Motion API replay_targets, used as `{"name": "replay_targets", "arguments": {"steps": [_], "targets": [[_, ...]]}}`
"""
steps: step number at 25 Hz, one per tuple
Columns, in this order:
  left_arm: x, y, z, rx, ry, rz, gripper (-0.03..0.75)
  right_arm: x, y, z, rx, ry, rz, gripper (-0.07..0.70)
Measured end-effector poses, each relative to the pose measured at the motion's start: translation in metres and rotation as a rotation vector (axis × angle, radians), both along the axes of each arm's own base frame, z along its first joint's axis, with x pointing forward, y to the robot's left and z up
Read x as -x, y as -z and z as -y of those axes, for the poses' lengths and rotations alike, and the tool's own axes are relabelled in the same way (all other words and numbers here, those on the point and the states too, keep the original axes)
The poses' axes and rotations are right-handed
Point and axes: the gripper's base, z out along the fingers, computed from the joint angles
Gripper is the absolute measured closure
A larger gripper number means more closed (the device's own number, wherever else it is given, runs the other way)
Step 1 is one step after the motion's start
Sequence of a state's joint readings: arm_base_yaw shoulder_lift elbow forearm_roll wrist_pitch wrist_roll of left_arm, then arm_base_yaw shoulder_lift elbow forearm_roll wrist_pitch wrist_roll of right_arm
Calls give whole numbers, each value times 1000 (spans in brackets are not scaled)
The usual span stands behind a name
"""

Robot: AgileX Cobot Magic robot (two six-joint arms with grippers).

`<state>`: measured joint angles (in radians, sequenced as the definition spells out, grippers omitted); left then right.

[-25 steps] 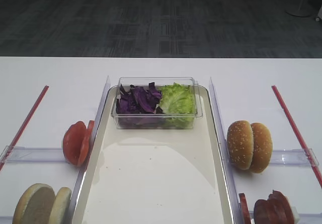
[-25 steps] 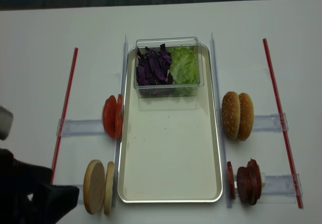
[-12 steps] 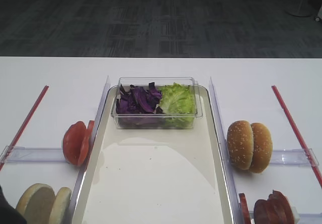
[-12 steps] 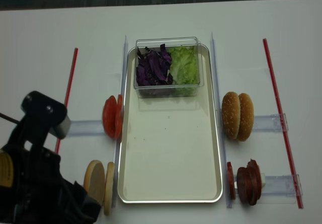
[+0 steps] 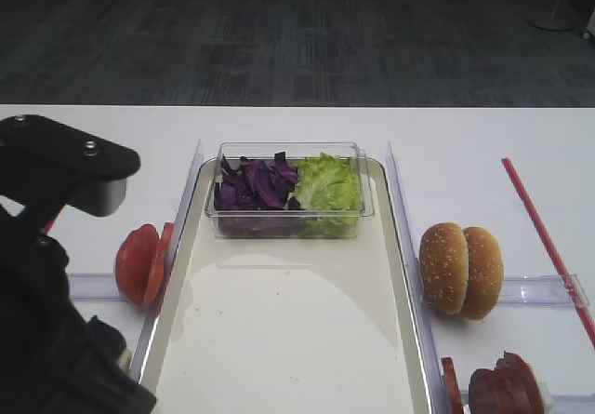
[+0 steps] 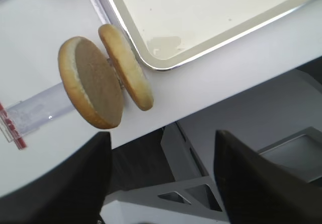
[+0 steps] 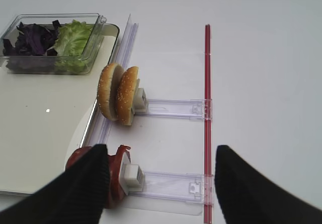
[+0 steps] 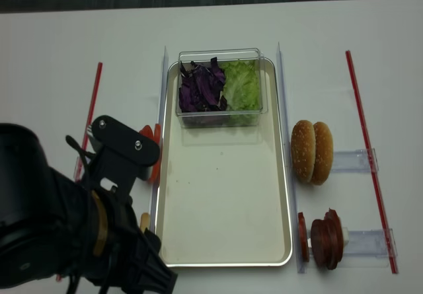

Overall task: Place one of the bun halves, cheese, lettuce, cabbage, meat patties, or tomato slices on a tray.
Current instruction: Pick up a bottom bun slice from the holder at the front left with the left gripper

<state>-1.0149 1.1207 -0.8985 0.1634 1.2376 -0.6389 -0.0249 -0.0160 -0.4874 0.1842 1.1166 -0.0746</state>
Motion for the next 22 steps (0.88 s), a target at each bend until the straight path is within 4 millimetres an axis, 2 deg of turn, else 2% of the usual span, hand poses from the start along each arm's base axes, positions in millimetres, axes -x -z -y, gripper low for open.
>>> {"name": "replay_targets", "arguments": {"steps": [14, 22], "targets": [[-22, 30, 19, -90, -339, 9, 337, 0, 0, 0, 0, 0, 2, 150], [-30, 48, 29, -164, -355, 2, 379, 0, 0, 0, 0, 0, 2, 150]]}}
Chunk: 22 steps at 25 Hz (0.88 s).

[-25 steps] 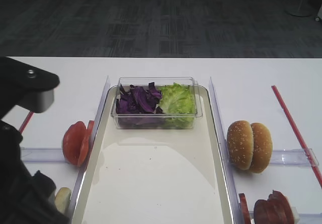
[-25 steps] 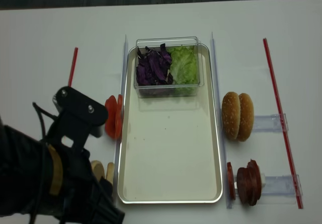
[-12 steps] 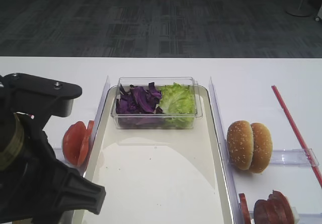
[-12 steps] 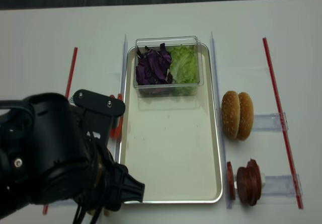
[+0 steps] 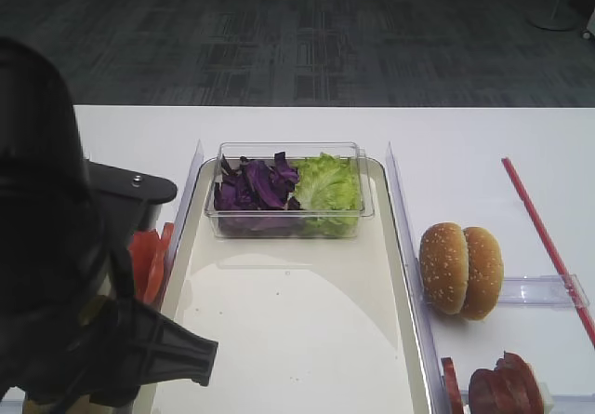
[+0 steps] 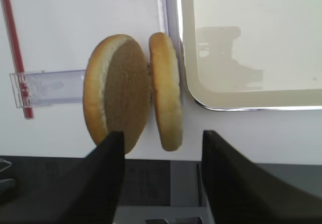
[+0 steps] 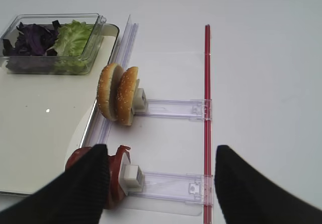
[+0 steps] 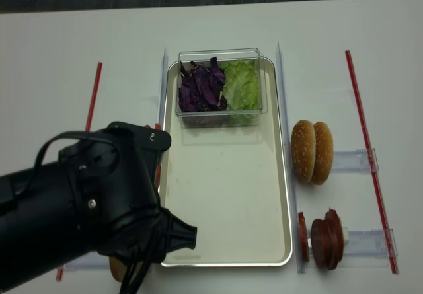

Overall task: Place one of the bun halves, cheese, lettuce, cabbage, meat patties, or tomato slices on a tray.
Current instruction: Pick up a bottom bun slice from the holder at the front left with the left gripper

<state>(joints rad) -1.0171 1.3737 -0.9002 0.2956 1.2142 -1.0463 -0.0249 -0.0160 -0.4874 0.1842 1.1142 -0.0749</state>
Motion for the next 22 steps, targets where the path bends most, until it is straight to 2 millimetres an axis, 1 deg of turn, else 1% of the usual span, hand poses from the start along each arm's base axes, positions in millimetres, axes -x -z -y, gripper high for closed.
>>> {"name": "replay_targets", "arguments": {"steps": [3, 8, 15, 22], "targets": [[-2, 4, 2, -19, 5, 0, 397, 0, 0, 0, 0, 0, 0, 150], [-4, 7, 3, -36, 8, -3, 402, 0, 0, 0, 0, 0, 0, 150], [-18, 20, -1, -88, -5, -48, 405, 0, 0, 0, 0, 0, 0, 150], [-22, 22, 4, -18, 44, -50, 405, 0, 0, 0, 0, 0, 0, 150]]}}
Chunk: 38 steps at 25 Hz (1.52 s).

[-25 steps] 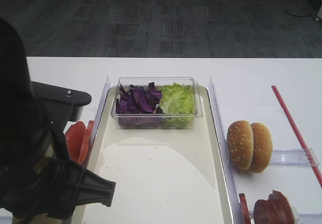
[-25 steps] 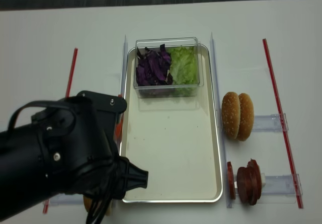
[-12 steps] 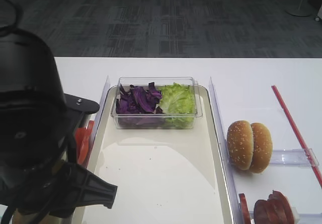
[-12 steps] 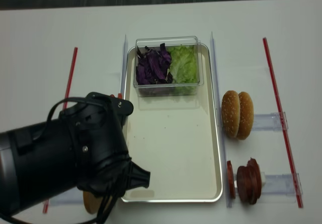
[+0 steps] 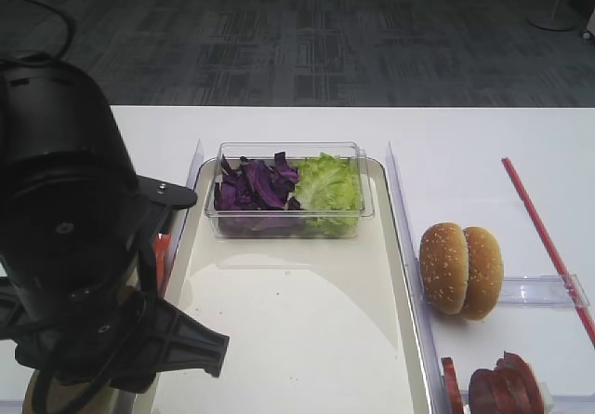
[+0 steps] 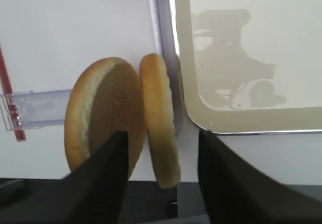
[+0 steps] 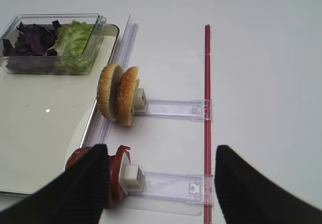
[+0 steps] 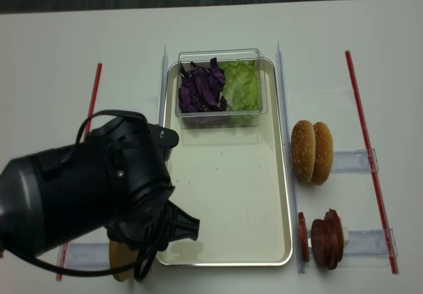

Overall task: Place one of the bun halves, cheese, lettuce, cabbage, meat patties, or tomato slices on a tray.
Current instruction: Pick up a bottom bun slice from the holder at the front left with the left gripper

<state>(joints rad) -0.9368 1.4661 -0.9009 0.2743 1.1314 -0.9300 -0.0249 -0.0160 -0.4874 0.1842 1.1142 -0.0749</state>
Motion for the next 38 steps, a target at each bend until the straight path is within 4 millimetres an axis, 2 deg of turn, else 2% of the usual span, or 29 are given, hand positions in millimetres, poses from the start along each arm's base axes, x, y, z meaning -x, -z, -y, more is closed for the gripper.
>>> {"name": "replay_targets", "arguments": {"steps": [16, 28, 34, 38], "targets": [[-8, 1, -3, 34, 3, 7, 405, 0, 0, 0, 0, 0, 0, 150], [-8, 26, 0, -22, 14, -67, 406, 0, 0, 0, 0, 0, 0, 150], [-8, 28, 1, -19, 15, -74, 408, 0, 0, 0, 0, 0, 0, 150], [-8, 28, 1, -19, 15, -74, 439, 0, 0, 0, 0, 0, 0, 150]]}}
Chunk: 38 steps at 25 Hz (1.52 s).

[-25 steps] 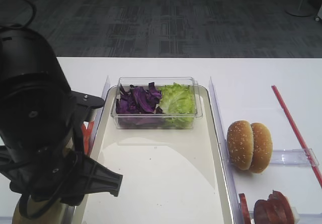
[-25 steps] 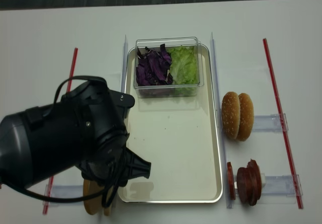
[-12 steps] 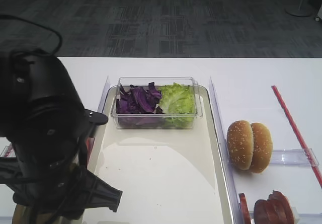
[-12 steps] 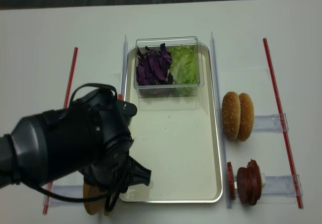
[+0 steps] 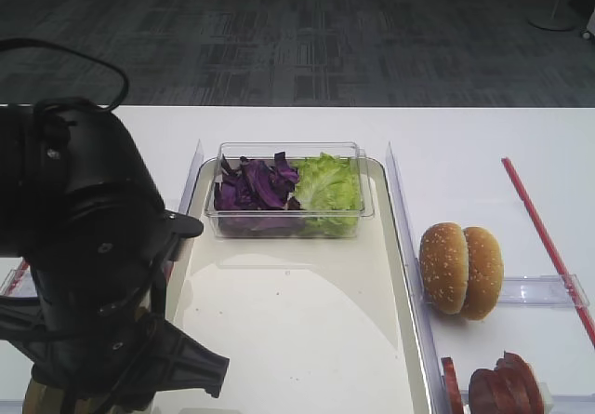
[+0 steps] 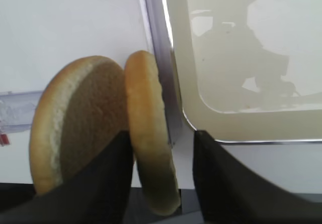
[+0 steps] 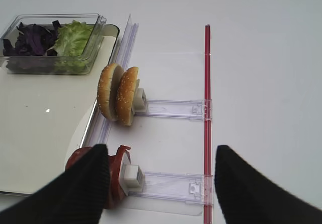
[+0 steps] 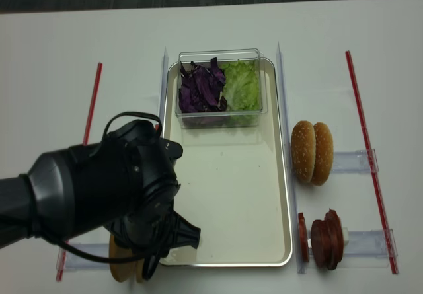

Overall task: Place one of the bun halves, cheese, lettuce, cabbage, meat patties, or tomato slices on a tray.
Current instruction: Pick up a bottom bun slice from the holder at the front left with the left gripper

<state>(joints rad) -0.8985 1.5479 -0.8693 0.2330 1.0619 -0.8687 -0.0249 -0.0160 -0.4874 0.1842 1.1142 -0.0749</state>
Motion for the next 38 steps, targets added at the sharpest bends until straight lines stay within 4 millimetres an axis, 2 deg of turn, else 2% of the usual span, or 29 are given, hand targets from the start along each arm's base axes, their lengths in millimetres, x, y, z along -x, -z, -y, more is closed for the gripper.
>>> {"name": "replay_targets", "arguments": {"steps": [16, 32, 38], "targets": [[1, -1, -3, -38, -4, -13, 582, 0, 0, 0, -3, 2, -1, 150], [2, -2, -5, -56, -9, -23, 619, 0, 0, 0, -5, 3, -1, 150], [-1, -11, -1, -59, -15, -25, 620, 0, 0, 0, -6, 3, -3, 150]]}}
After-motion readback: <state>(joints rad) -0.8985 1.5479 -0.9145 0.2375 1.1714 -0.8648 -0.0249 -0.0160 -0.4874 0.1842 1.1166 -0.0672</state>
